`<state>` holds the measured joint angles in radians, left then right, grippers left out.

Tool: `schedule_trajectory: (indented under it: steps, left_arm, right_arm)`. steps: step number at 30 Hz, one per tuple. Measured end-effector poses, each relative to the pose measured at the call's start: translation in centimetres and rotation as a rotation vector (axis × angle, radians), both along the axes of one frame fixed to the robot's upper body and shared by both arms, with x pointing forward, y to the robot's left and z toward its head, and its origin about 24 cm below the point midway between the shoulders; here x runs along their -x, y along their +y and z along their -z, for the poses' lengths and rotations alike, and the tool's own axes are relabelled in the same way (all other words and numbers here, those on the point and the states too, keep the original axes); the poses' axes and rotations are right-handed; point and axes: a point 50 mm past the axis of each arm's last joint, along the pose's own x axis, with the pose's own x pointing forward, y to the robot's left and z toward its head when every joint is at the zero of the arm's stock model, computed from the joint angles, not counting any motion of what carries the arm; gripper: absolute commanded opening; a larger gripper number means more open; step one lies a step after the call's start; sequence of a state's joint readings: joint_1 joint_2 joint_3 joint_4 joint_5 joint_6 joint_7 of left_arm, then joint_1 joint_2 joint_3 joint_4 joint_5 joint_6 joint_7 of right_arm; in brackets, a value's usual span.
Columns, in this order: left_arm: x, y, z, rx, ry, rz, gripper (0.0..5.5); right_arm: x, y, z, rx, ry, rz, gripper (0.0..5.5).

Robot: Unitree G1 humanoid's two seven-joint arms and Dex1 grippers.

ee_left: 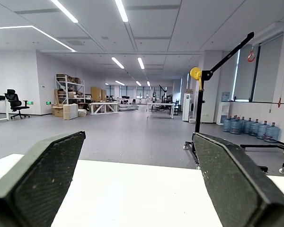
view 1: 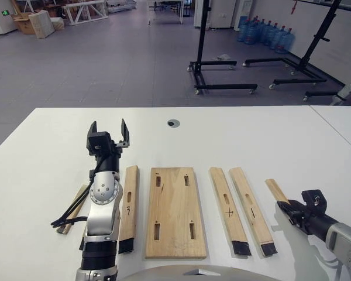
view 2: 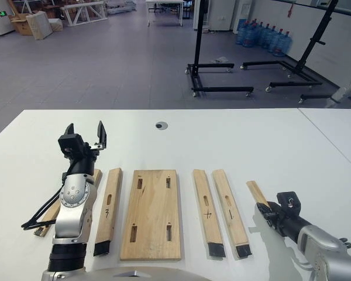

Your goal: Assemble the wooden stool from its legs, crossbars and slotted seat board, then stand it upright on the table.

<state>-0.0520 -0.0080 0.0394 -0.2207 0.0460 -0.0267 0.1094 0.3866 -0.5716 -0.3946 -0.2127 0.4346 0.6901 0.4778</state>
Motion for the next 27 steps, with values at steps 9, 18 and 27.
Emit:
schedule_trajectory:
  steps: [9,18,27]
  left_arm:
    - [-2.9,-0.9,-0.6,0.122,0.009,0.178,4.17]
    - [-3.6,-3.2,-2.6,0.597,0.111,0.842,4.17]
    - [-1.1,-2.6,-3.6,0.674,0.086,1.077,4.17]
  right_arm:
    - [-13.0,9.0,-6.5,-0.026,-0.622,-0.154,1.27]
    - [-15.5,21.1,-12.3,-0.062,-1.035,-0.666,1.27]
    - [-14.4,24.8,-11.9,-0.15,-1.036,-0.796,1.27]
